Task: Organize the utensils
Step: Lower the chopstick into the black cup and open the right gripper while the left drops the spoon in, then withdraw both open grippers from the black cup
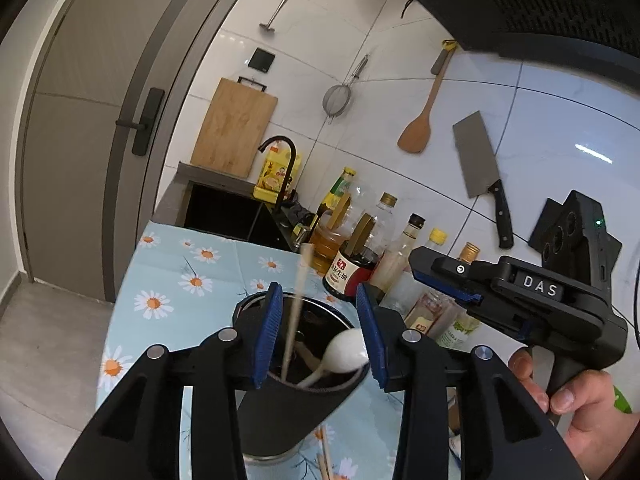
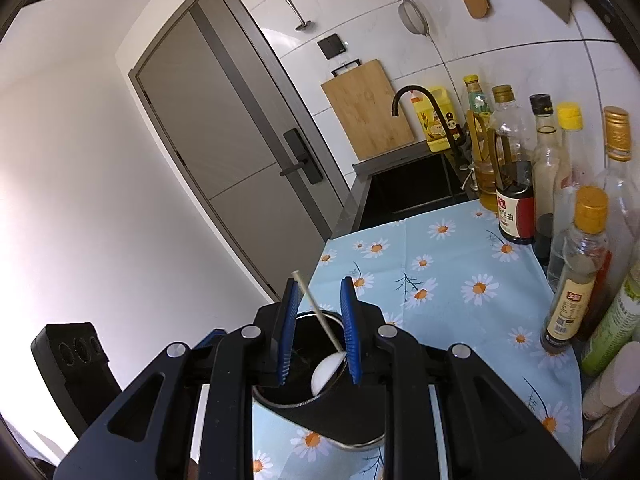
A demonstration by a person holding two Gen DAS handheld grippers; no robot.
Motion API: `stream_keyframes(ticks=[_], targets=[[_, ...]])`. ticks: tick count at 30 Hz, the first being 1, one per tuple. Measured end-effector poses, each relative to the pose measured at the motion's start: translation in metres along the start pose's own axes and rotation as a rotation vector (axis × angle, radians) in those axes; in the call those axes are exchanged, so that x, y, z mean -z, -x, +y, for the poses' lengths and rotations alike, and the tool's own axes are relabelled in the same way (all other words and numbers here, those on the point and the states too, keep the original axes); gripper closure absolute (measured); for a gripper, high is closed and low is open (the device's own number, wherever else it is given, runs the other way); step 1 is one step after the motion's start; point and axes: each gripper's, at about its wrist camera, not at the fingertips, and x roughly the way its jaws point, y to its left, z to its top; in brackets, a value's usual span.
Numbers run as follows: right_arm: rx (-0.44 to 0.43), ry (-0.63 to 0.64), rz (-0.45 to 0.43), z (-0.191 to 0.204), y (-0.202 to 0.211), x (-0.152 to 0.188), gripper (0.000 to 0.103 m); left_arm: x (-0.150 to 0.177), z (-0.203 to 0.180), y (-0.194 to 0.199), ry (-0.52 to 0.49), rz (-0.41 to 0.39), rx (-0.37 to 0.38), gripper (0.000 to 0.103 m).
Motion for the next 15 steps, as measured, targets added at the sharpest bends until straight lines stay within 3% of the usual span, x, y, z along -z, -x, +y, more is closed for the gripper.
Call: stream_keyframes(ticks=[11, 15], targets=[[-0.047, -0.033, -0.007, 0.001, 0.054, 0.015, 0.08, 0.003, -0.025, 0.056, -0.082, 0.032, -0.053, 0.066], [-0.051, -0.037, 0.031, -0.001, 0.07, 0.02, 0.067, 0.012, -0.035, 0.067, -0.104, 0.07, -0.06, 0.066]])
